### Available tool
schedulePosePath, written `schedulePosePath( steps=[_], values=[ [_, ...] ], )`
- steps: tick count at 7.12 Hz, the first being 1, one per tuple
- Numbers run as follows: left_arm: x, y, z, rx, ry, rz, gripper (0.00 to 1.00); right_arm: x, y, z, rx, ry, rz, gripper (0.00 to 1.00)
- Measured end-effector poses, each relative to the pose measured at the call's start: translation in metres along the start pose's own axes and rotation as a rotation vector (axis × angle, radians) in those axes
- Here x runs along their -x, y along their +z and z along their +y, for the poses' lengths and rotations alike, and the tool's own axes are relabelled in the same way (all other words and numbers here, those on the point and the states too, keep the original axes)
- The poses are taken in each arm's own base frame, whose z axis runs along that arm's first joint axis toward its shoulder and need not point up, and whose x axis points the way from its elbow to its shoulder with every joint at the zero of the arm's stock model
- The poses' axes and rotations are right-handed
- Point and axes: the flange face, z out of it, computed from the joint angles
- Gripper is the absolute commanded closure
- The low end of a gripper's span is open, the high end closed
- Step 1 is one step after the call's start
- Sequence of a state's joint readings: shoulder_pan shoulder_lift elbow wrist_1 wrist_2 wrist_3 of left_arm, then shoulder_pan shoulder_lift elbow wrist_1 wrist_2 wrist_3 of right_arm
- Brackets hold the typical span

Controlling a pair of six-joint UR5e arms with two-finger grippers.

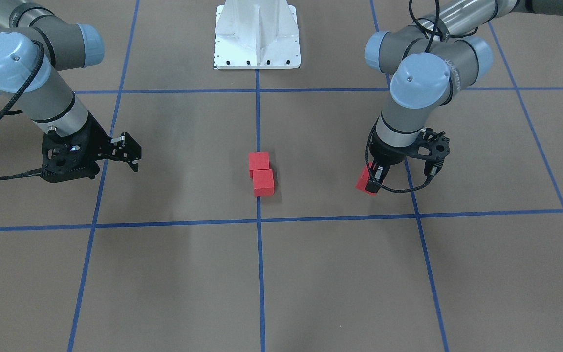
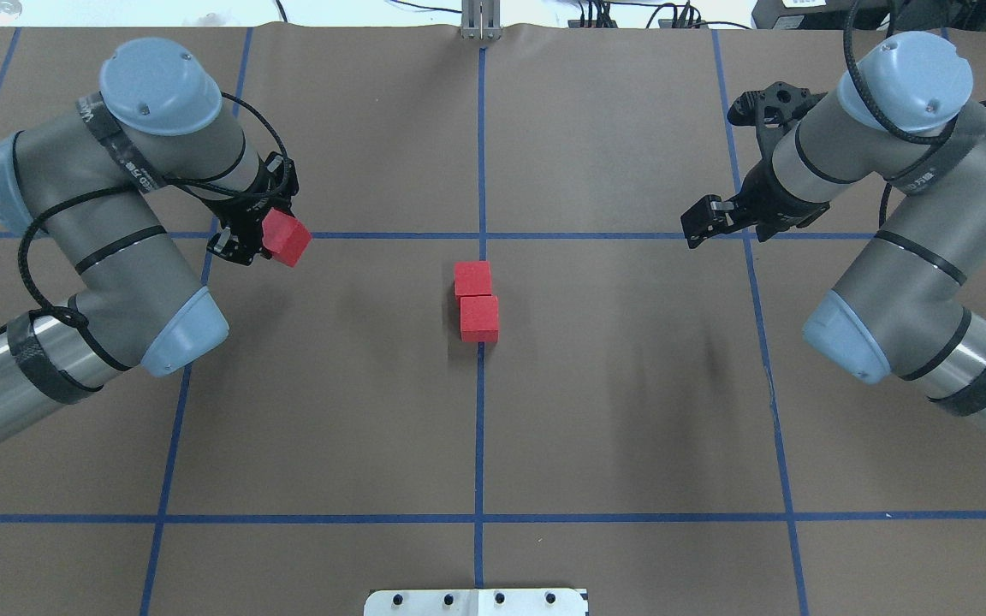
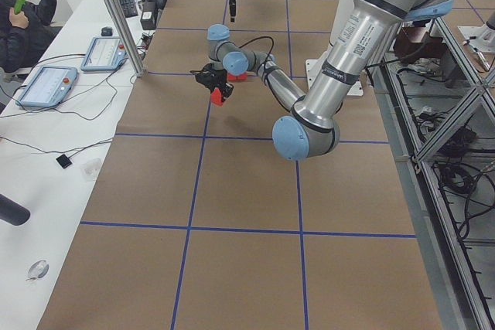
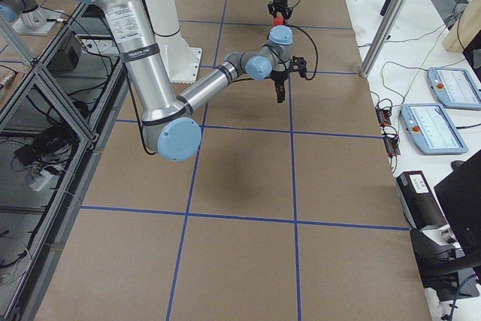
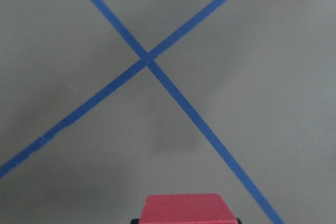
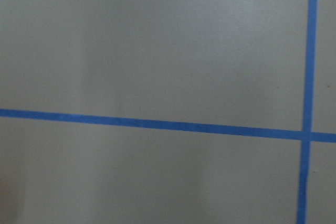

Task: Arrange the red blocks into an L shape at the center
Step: 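Lift the red cube with the left gripper and carry it toward the center cubes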

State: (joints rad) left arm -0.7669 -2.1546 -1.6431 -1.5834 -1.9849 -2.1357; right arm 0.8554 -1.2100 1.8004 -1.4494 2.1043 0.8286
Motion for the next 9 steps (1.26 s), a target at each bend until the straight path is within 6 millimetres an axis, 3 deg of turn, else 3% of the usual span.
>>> schedulePosePath(
  steps=[2,4,9],
  values=[
    [-0.015,0.014,0.06,0.033,-0.163,-0.026,1.0,0.004,-0.006,0.004,-0.008,-0.006,-0.011,0.01],
    [-0.042,0.028,0.108,0.033,-0.326,-0.055,1.0,0.014,-0.007,0.011,-0.006,-0.02,-0.02,0.01],
    [-0.065,0.053,0.137,0.026,-0.385,-0.077,1.0,0.032,0.005,0.023,0.015,-0.048,-0.026,0.01]
  ],
)
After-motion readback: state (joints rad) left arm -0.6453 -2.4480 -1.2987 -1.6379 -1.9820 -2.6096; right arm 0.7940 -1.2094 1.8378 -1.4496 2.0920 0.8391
